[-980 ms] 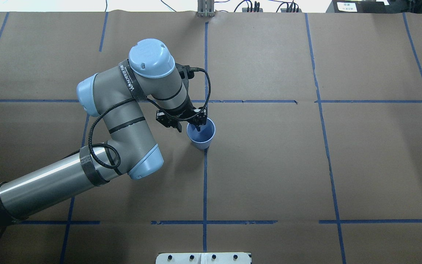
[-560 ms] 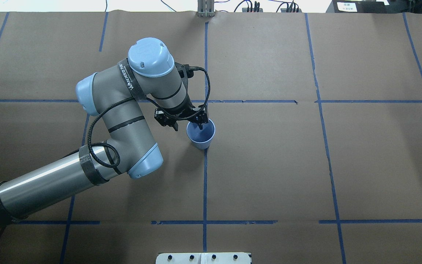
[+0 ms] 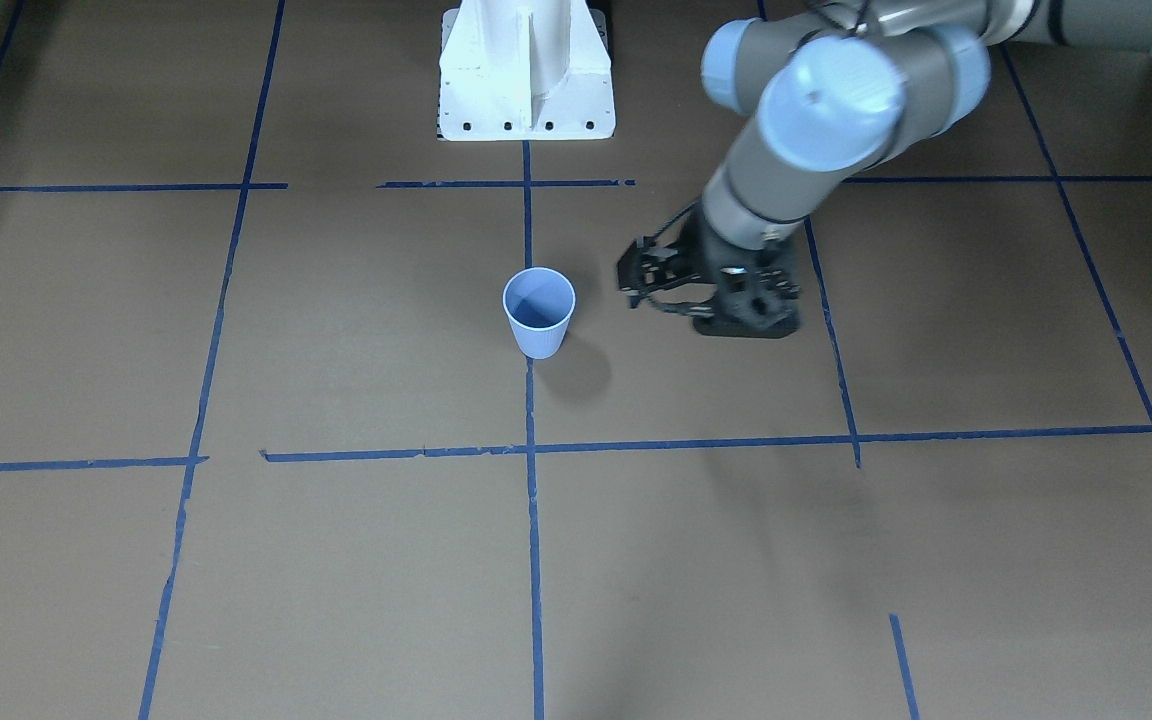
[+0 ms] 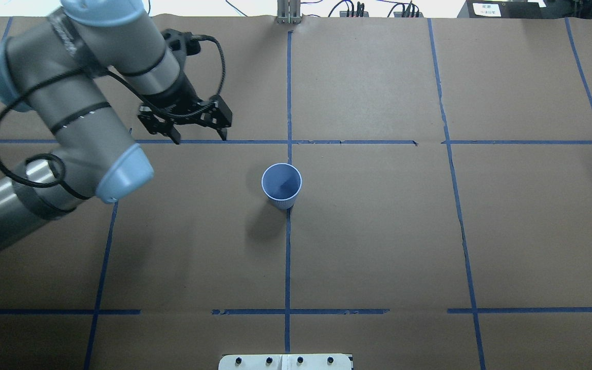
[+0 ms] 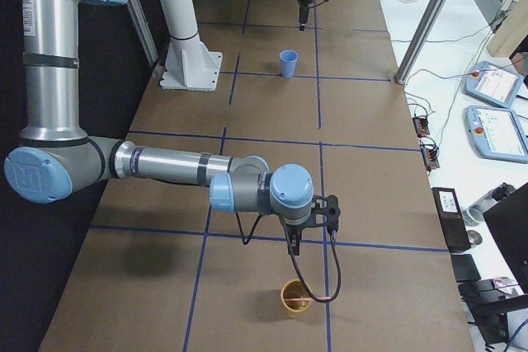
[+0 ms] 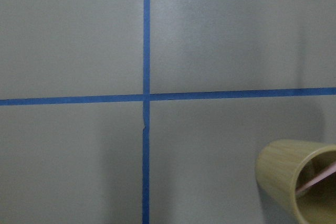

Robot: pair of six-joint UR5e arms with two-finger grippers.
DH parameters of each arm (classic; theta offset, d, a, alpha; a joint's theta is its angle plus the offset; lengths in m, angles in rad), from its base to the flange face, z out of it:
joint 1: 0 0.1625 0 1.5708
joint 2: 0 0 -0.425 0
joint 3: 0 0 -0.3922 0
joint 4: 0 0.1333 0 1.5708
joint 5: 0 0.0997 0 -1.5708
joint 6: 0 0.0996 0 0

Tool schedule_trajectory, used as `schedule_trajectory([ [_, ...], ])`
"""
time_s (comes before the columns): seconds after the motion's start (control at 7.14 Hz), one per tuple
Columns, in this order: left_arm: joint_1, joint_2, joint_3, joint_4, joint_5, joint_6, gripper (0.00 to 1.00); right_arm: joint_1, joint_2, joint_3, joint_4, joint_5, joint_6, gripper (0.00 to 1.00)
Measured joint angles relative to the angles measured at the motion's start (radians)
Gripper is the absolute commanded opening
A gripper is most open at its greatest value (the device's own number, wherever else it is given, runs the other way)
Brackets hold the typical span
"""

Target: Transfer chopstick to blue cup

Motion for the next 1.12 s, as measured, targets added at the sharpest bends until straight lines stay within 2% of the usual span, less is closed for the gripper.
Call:
schedule_trajectory([
  [0.14,-0.036,0.016,-0.032,0.058,-0.006,0.062,1.00,0.019,0.016,-0.056,0.068,-0.016,0.002,0.99],
  [0.56,-0.070,0.036,-0.062,0.106,-0.009,0.119,1.00,0.036,0.058,-0.126,0.129,-0.120,0.040,0.99],
  [1.12,-0.072,0.035,-0.070,0.108,-0.008,0.120,1.00,0.042,0.127,-0.332,0.310,-0.133,0.089,0.99],
])
